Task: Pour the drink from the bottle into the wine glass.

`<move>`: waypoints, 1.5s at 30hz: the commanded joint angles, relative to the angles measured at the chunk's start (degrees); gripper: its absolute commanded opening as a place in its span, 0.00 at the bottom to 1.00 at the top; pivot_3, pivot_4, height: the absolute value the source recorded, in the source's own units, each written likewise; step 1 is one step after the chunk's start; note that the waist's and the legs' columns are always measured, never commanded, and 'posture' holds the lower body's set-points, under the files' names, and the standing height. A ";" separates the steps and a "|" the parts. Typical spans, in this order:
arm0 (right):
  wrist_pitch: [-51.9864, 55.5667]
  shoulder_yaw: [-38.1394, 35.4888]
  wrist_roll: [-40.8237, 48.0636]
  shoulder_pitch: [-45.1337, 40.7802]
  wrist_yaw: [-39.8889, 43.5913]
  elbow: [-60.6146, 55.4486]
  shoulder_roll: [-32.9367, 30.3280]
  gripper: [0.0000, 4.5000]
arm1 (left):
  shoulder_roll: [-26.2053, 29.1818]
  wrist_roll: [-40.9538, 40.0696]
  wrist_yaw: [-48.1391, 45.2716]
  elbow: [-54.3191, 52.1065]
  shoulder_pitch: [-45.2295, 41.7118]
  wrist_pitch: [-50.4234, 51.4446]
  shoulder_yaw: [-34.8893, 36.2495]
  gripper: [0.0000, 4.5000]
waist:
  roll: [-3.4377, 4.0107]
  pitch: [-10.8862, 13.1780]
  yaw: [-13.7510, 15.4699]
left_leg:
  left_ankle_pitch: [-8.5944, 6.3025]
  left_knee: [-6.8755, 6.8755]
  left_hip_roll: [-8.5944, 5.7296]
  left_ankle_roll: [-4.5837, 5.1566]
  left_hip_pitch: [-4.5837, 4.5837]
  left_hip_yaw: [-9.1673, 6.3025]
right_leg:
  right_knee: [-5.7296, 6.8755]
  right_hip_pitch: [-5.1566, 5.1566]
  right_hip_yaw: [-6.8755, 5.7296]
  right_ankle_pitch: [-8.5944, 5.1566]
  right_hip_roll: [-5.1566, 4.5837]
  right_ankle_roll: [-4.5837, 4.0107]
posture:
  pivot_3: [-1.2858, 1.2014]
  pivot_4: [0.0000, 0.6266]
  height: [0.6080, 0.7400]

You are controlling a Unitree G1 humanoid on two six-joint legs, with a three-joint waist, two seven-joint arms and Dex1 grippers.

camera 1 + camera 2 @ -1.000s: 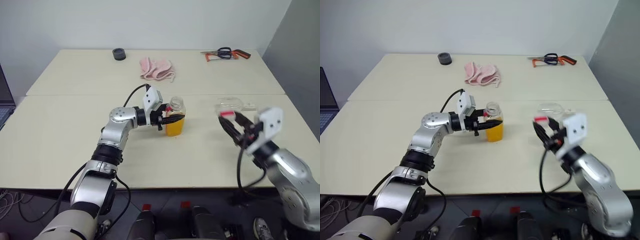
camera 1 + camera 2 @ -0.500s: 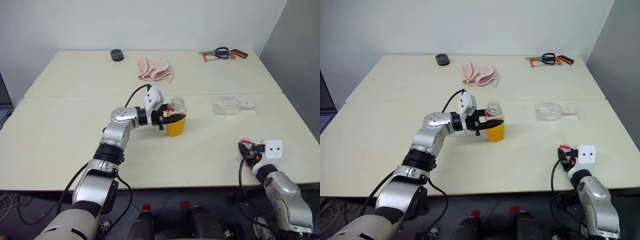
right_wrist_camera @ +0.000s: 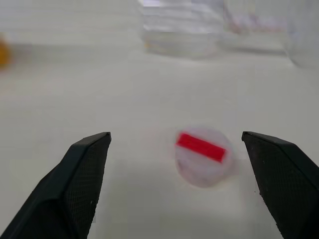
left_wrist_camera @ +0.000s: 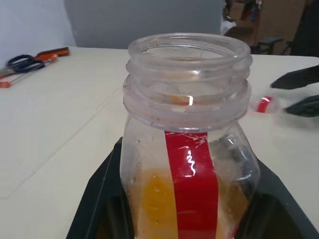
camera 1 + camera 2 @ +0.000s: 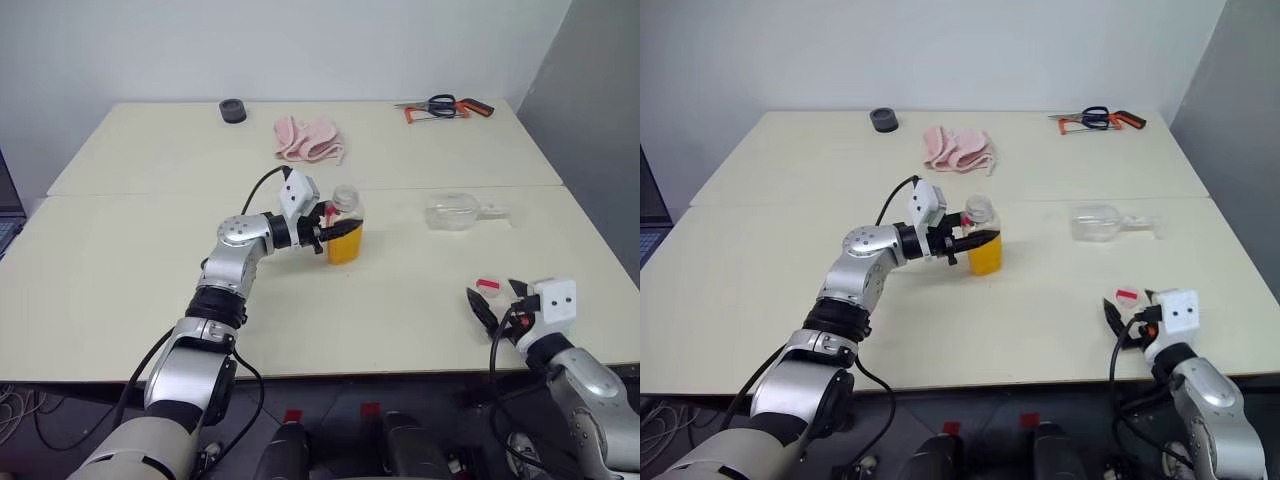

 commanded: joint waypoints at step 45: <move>11.72 25.59 -9.67 -34.15 3.81 9.25 12.38 1.00 | 8.40 4.42 28.59 24.57 -5.61 -10.85 14.83 0.99 | -0.08 0.00 0.21 | 0.00 0.28 -0.18 -0.02 -0.25 -0.16 | 0.07 -0.07 -0.40 0.03 -0.30 -0.03 | 0.52 0.24 1.00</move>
